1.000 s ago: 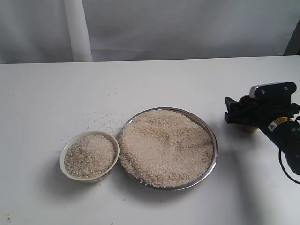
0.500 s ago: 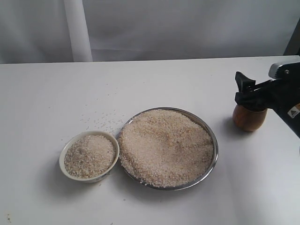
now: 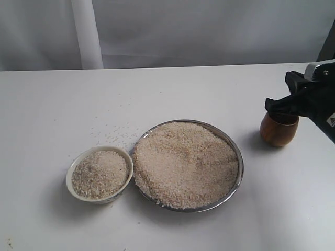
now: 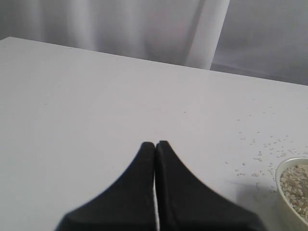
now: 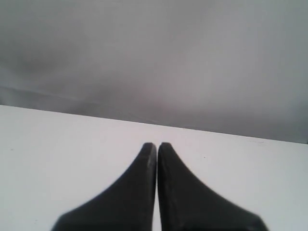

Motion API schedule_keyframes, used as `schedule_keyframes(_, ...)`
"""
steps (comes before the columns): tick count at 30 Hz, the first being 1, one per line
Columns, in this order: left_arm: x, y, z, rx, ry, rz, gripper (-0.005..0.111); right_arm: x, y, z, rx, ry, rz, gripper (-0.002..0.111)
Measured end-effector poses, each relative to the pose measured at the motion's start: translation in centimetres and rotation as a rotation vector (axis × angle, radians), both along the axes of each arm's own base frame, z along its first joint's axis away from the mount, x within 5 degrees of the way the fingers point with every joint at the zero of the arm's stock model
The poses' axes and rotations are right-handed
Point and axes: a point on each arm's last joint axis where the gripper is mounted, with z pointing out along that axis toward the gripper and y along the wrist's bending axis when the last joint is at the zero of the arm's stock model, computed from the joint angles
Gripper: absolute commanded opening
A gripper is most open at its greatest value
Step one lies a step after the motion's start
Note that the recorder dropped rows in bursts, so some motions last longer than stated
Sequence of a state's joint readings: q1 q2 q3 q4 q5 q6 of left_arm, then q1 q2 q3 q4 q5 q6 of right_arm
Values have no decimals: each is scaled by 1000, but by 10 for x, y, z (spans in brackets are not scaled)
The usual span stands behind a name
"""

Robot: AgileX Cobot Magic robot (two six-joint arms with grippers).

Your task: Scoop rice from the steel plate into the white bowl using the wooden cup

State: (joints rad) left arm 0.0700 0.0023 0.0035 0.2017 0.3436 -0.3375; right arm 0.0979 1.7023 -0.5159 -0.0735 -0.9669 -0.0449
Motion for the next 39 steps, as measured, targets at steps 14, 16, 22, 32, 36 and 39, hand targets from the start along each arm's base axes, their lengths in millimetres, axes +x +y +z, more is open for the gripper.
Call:
schedule_keyframes(14, 0, 0, 0, 0, 0, 0, 0, -57, 1, 84, -14, -164, 74, 0)
schedule_keyframes(16, 0, 0, 0, 0, 0, 0, 0, -86, -2, 102, 53, -215, 75, 0)
schedule_keyframes(22, 0, 0, 0, 0, 0, 0, 0, -143, -10, 135, 72, -297, 41, 0)
schedule_keyframes(32, 0, 0, 0, 0, 0, 0, 0, -212, -26, 143, 75, -256, -56, 0)
schedule_keyframes(36, 0, 0, 0, 0, 0, 0, 0, -226, -30, 134, 85, -167, -89, 0)
schedule_keyframes(39, 0, 0, 0, 0, 0, 0, 0, -232, -32, 131, 84, -141, -100, 0)
